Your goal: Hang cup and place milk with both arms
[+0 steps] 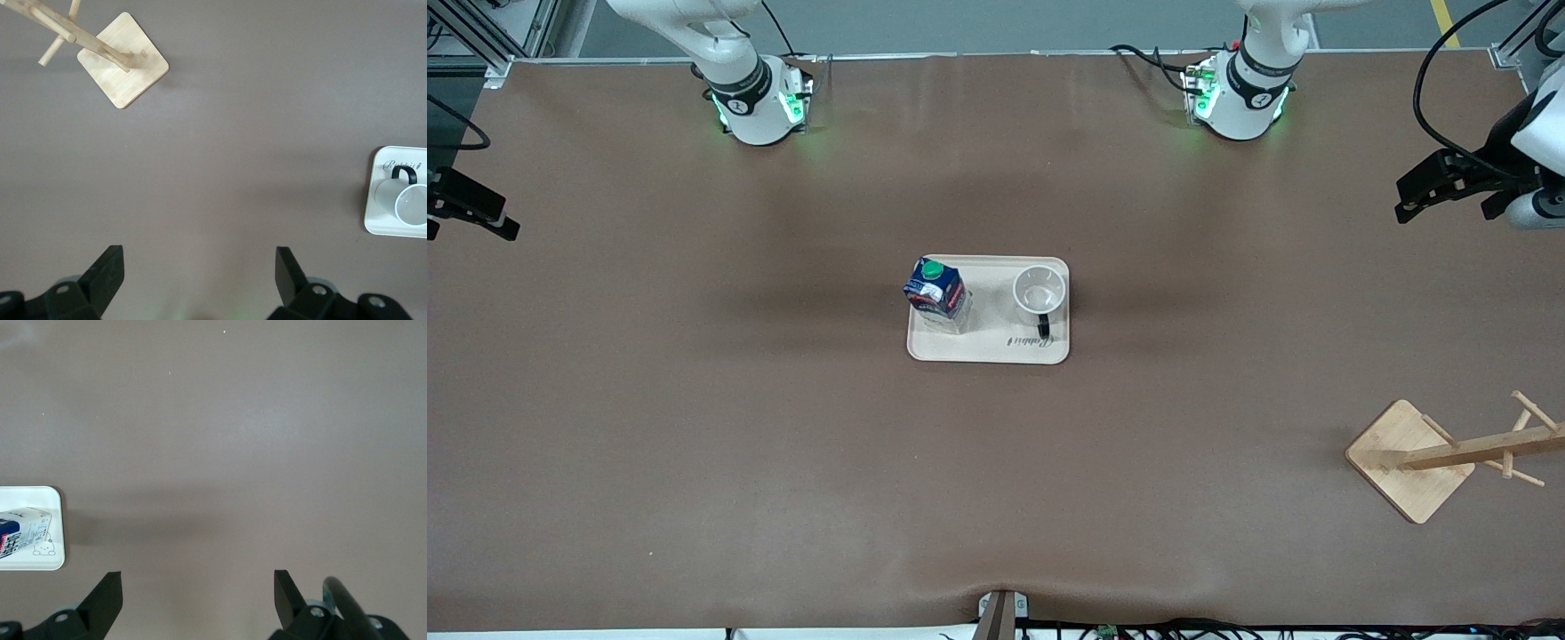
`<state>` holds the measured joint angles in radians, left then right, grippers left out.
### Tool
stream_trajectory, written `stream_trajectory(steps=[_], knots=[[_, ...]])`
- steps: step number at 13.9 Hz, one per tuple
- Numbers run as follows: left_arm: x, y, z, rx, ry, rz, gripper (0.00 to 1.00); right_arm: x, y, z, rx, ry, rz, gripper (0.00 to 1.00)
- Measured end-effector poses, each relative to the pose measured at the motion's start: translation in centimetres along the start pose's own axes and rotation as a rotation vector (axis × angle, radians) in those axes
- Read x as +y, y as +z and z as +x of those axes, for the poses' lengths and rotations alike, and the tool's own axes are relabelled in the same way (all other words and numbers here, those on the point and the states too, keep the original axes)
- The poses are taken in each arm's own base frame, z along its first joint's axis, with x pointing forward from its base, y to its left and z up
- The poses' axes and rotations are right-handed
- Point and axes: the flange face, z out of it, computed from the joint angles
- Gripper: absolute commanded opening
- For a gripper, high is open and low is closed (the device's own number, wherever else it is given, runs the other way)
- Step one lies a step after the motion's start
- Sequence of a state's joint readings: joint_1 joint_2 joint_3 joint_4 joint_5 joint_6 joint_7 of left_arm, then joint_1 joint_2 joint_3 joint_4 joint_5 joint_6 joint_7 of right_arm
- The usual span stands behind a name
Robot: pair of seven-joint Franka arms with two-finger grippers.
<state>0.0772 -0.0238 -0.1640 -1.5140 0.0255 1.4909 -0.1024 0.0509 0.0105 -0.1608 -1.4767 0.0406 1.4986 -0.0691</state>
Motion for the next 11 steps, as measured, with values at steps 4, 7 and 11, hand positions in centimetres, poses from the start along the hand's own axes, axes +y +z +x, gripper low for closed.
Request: stream_trajectory(steps=[4,7,11], knots=[[-0.1,-0.4,0.0,0.007,-0.003,-0.001,1.0,0.0,0.0,0.0,0.0,0.0,0.0,1.0],[-0.2,-1.2,-0.1,0.021,-0.019,-0.002,1.0,0.0,0.0,0.0,0.0,0.0,0.0,1.0],[0.6,-0.1,-0.1,-0.013,-0.022,0.001,1.0,0.0,0.0,0.0,0.0,0.0,0.0,1.0]])
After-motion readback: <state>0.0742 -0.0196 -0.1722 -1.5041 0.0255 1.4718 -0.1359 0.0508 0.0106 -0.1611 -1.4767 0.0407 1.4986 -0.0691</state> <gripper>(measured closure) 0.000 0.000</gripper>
